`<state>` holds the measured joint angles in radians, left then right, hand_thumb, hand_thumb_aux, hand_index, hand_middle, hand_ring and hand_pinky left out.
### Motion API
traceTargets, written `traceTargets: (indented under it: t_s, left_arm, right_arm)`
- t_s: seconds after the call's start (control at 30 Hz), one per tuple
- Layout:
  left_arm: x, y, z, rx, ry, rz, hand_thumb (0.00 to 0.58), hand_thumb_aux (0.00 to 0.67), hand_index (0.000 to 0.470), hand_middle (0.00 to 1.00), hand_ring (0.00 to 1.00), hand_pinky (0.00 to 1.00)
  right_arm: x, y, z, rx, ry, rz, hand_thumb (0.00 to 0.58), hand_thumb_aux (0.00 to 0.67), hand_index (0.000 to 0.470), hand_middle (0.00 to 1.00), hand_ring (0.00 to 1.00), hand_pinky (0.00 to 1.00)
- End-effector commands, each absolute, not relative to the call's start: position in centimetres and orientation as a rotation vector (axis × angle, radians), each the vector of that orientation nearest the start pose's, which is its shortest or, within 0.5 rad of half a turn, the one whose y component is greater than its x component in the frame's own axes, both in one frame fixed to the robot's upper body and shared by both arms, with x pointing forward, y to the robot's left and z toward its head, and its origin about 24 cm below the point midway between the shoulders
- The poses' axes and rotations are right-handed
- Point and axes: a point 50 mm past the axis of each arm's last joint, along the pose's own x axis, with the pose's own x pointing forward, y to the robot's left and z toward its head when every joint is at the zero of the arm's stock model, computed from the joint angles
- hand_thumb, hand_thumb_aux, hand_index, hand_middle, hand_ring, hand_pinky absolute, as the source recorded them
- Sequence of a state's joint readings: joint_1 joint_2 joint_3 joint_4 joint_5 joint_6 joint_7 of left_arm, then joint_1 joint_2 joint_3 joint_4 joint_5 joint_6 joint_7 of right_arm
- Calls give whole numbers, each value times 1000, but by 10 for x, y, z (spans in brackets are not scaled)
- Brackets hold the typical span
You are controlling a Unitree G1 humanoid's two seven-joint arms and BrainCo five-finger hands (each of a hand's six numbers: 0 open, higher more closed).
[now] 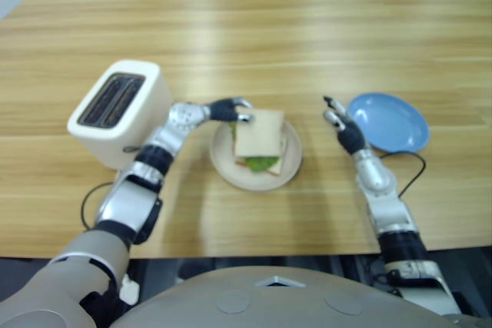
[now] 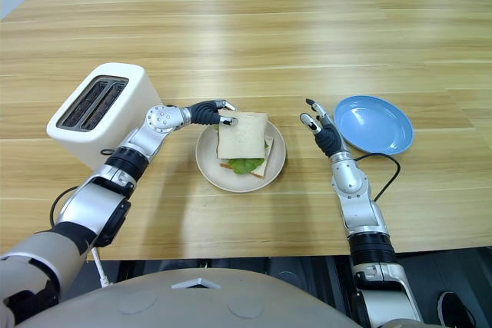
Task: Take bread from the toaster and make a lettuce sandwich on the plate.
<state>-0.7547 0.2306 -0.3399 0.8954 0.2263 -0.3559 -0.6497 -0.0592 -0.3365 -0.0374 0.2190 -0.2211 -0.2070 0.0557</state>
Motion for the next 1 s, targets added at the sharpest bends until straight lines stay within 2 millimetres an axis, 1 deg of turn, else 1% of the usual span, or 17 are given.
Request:
traceTargets:
  t_s: [0.03, 0.13, 0.23, 0.37, 0.47, 0.57, 0.7, 0.8, 1.0]
  left_arm:
    - [348, 82, 54, 779, 66, -1073, 580, 670, 460, 1000, 1000, 1000]
    - [349, 81, 48, 821, 98, -1080, 580, 670, 460, 1000, 1000, 1000]
    - [349, 80, 42, 861, 124, -1084, 580, 670, 460, 1000, 1000, 1000]
    - [346, 78, 34, 936, 143, -1103, 580, 670, 460, 1000, 1000, 1000]
    - [347, 80, 31, 972, 153, -1080, 580, 670, 460, 1000, 1000, 1000]
    - [348, 84, 28, 1004, 167, -1058, 580, 670, 460, 1000, 1000, 1000]
    - [346, 84, 23, 1029, 178, -1062, 580, 670, 460, 1000, 1000, 1000]
    - [344, 83, 19, 1044, 178, -1070, 580, 670, 460, 1000, 1000, 1000]
    - [342, 82, 17, 1061, 175, -1069, 580, 670, 460, 1000, 1000, 1000]
  right_arm:
    - [260, -218, 41, -561, -34, 76, 0, 0, 0, 0, 0, 0]
    - [259, -216, 44, -579, -49, 88, 0, 0, 0, 0, 0, 0]
    - [255, -205, 52, -625, -105, 141, 0, 0, 0, 0, 0, 0]
    - [245, -180, 61, -759, -212, 276, 0, 0, 0, 0, 0, 0]
    - [235, -160, 63, -887, -287, 391, 0, 0, 0, 0, 0, 0]
    - [224, -143, 59, -996, -338, 510, 0, 0, 0, 0, 0, 0]
    - [216, -133, 51, -1116, -367, 609, 0, 0, 0, 0, 0, 0]
    - [215, -130, 43, -1200, -362, 652, 0, 0, 0, 0, 0, 0]
    - [213, -133, 22, -1354, -325, 735, 0, 0, 0, 0, 0, 0]
